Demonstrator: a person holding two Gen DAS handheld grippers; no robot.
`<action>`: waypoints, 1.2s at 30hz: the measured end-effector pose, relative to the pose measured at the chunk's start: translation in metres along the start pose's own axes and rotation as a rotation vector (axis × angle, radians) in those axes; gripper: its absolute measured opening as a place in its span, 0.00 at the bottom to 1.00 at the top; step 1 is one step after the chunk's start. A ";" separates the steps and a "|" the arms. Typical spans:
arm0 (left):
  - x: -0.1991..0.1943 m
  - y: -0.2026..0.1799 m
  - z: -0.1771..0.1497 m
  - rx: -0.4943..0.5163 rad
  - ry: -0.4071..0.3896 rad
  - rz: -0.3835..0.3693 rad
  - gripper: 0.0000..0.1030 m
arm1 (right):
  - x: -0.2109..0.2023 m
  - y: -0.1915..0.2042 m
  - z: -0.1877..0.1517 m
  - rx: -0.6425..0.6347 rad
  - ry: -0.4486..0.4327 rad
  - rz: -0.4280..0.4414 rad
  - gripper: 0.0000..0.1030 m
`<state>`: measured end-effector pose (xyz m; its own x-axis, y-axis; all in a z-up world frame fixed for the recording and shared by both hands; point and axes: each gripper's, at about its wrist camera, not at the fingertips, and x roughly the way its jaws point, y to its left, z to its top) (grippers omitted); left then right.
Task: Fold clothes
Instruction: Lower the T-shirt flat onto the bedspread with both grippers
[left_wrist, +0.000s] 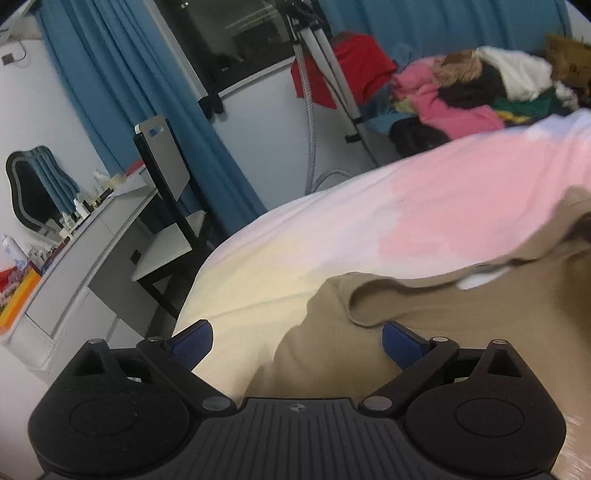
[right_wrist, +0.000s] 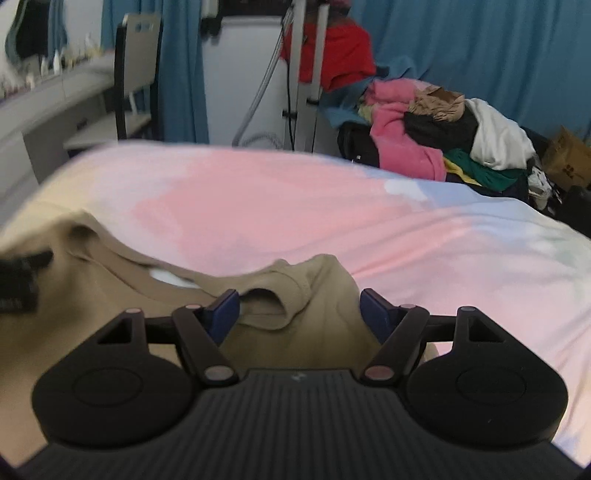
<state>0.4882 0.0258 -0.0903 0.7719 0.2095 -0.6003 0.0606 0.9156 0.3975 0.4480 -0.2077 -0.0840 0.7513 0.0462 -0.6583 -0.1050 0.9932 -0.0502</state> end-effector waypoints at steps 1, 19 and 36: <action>-0.015 0.003 -0.002 -0.024 -0.009 -0.024 0.96 | -0.012 -0.001 -0.004 0.026 -0.016 0.013 0.71; -0.333 0.053 -0.202 -0.434 -0.252 -0.269 0.96 | -0.277 -0.010 -0.185 0.352 -0.332 0.147 0.72; -0.271 0.110 -0.273 -0.972 -0.042 -0.465 0.97 | -0.259 -0.007 -0.224 0.403 -0.271 0.149 0.72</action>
